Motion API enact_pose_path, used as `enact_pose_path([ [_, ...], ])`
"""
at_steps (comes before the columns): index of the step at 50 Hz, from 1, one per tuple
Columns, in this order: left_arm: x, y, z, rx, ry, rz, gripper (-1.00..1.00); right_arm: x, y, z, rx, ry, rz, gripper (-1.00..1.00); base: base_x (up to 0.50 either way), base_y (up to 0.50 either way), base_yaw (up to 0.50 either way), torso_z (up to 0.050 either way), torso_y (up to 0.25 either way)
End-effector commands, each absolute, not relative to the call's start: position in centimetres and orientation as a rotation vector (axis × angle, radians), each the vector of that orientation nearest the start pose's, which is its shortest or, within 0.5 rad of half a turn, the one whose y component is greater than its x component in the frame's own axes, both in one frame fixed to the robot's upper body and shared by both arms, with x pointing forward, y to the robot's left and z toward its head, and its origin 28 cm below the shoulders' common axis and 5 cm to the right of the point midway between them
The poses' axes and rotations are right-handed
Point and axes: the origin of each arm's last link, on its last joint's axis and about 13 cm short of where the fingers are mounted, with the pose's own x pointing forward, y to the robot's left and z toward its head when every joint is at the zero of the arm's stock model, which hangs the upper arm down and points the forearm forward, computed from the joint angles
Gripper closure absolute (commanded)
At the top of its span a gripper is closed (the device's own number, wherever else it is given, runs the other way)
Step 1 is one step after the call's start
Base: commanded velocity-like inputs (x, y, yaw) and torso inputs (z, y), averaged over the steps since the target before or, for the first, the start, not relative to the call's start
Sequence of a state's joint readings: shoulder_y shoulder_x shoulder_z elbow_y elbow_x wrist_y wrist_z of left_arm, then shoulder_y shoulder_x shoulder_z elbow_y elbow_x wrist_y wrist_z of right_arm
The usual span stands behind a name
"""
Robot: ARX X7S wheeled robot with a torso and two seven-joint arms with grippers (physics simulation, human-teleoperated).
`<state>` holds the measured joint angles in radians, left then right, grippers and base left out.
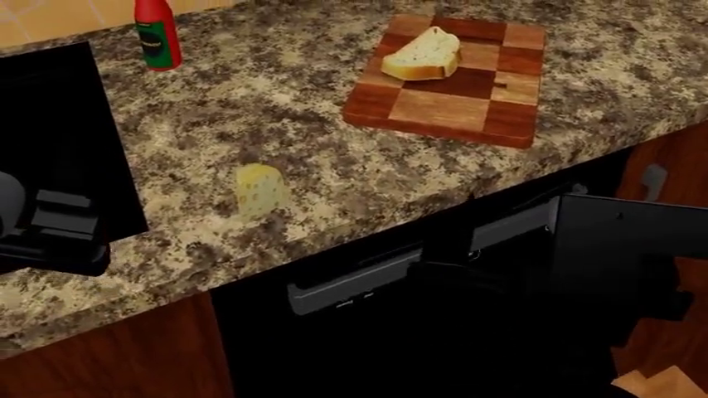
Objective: Pick up the wedge of cheese and place it on the slice of bread to prepare a simple cheese on bread dish.
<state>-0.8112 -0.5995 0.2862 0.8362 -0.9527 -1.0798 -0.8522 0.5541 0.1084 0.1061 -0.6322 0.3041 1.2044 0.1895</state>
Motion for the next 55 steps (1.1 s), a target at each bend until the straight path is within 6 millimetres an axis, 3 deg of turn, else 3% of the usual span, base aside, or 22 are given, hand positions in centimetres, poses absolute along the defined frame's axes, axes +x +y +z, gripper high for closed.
enact_pose_path([
  [1,21.39,21.25,24.73,0.261,-0.288,0.027,-1.0,25.24,-11.63,19.21,0.078,0.019,-0.052,-1.0,0.22,0.07,0.0,0.0,0.0],
  [55,21.42,21.26,24.73,0.263,-0.286,0.031,-1.0,25.16,-11.71,19.15,0.079,0.017,-0.038,-1.0,0.24,-0.08,0.0,0.0,0.0],
])
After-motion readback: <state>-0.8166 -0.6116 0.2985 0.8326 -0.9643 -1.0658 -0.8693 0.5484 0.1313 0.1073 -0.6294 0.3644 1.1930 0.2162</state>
